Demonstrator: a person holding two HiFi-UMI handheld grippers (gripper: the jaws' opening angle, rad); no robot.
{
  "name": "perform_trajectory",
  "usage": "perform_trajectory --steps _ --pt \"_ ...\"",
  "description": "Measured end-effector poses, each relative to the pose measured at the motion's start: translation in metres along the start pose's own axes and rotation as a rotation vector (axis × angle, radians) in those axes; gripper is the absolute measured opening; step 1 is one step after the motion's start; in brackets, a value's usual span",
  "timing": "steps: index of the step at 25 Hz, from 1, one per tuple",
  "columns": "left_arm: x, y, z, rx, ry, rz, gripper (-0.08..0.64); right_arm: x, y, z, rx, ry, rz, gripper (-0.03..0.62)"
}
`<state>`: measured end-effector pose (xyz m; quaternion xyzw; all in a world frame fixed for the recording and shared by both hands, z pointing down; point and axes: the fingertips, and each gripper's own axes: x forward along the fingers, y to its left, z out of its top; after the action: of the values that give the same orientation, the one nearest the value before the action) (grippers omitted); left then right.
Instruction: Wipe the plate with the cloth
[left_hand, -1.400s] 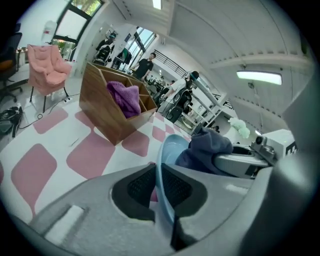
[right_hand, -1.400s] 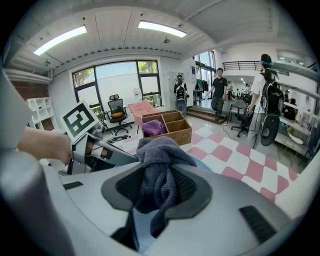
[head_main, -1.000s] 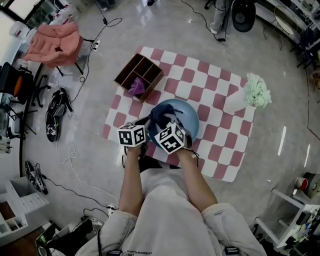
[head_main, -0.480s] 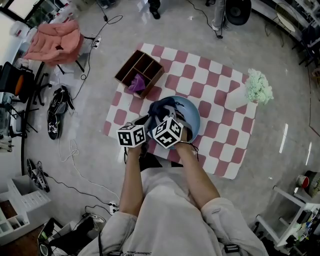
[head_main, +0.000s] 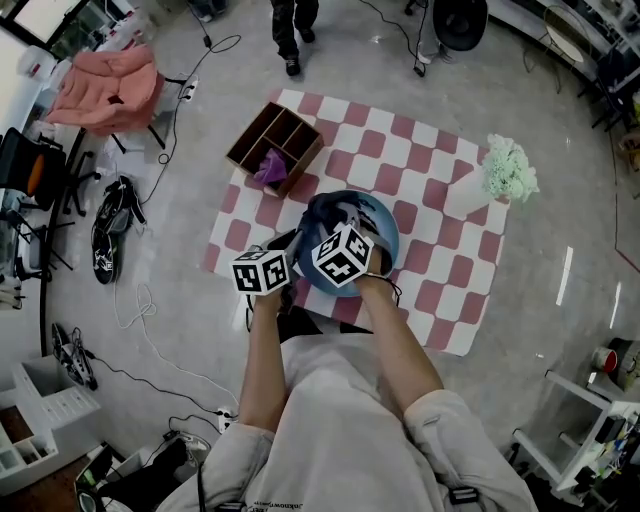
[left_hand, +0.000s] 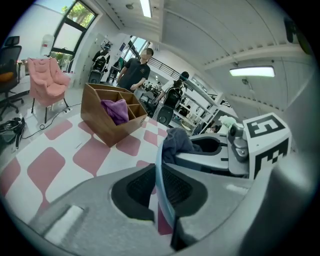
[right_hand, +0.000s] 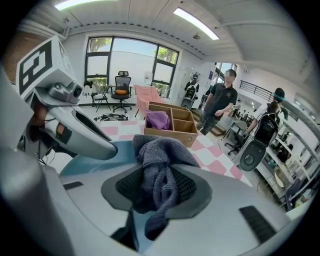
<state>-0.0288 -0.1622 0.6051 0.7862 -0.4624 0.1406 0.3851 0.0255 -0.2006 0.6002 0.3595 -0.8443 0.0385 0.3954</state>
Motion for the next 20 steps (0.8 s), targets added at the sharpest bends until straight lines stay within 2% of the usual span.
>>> perform_trajectory --steps 12,20 --pt "0.001 -0.005 0.011 0.025 -0.006 -0.015 0.04 -0.007 -0.035 -0.022 0.01 0.033 -0.047 0.137" --pt "0.004 -0.001 0.009 0.031 0.004 0.005 0.041 -0.008 -0.05 -0.058 0.033 0.1 -0.063 0.138"
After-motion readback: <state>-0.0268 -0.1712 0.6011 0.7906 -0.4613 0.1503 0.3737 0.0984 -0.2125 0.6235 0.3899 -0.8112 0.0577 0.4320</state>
